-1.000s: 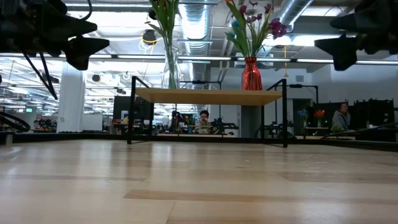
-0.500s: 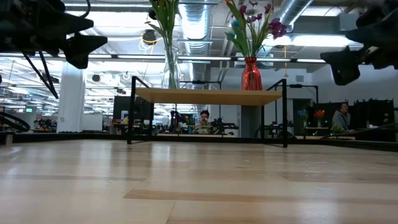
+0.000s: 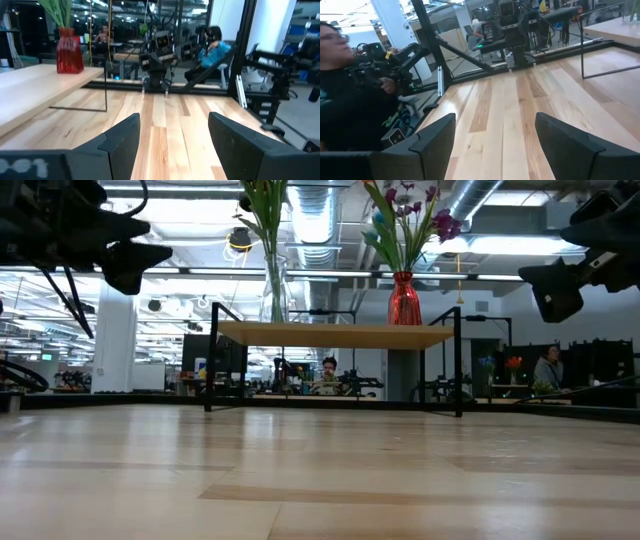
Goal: Pick and place flowers into a vace then onto a shelf
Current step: Return to Home Position
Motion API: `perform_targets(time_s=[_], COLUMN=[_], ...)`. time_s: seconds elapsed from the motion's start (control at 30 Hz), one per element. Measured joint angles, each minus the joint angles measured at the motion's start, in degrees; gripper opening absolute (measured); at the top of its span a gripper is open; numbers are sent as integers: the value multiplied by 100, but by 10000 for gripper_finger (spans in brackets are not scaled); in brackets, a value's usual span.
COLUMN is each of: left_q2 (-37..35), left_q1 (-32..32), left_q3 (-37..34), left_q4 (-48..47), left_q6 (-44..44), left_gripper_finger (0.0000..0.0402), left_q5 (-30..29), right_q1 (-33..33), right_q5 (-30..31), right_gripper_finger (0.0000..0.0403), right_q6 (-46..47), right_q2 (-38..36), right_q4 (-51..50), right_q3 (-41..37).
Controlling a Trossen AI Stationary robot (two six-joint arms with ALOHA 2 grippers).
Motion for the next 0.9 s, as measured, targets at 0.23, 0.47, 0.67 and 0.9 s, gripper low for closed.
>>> perform_targets(time_s=[0.23,0.47,0.67,0.9], left_q2=[0,68,78,77], left_q1=[0,0,0,0], left_q3=[9,31,31,31], left_q4=[-736,-1409,-1438,-1447], left_q6=[-17,3,-18,-21], left_gripper_finger=[224,224,224,224], left_q5=[-2,48,48,48], right_q1=[0,0,0,0], right_q5=[0,2,3,4], right_gripper_finger=[268,268,268,268], right_q6=[0,1,2,2], right_q2=[0,-1,-1,0], right_q4=[-4,-6,-7,-7], right_q3=[-2,-2,-2,-2])
